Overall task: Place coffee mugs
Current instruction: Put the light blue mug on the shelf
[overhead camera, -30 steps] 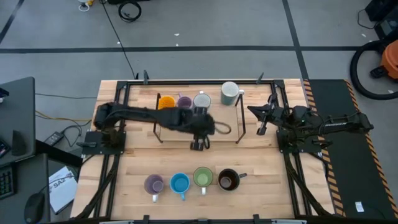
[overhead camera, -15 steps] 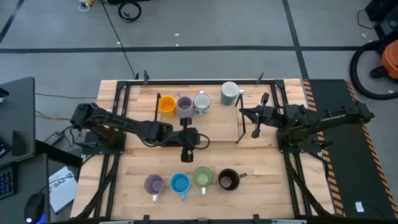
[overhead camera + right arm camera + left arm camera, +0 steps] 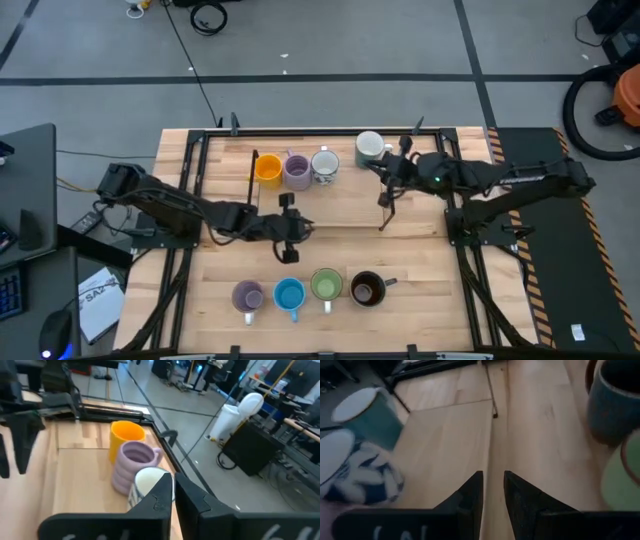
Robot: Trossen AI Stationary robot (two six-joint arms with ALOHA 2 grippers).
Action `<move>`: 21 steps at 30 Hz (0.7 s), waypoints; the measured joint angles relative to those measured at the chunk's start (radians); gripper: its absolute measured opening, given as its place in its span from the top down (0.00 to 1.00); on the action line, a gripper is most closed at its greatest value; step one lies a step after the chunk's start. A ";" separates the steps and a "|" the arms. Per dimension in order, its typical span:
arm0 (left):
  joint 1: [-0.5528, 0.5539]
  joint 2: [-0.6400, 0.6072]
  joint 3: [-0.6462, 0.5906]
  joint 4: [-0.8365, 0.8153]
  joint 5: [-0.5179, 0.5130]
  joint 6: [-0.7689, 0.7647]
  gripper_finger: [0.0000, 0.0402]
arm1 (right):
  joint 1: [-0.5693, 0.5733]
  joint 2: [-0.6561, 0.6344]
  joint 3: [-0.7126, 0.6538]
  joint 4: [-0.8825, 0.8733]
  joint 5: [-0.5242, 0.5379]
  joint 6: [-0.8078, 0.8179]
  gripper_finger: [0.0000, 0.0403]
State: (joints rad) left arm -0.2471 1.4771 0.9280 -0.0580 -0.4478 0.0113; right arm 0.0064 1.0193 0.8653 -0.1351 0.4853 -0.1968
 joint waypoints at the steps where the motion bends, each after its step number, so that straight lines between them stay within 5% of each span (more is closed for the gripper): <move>1: 0.002 -0.018 -0.016 0.000 -0.009 0.009 0.80 | -0.010 0.016 0.015 -0.001 -0.012 -0.001 0.92; 11: 0.043 -0.230 -0.135 0.057 -0.022 0.174 0.80 | -0.184 0.227 0.217 -0.180 -0.071 -0.009 0.79; 21: 0.053 -0.278 -0.176 0.126 -0.021 0.099 0.80 | -0.339 0.416 0.375 -0.451 -0.200 0.007 0.73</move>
State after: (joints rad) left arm -0.1944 1.1993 0.7517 0.0682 -0.4693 0.1104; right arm -0.3328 1.4353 1.2398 -0.5863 0.2855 -0.1902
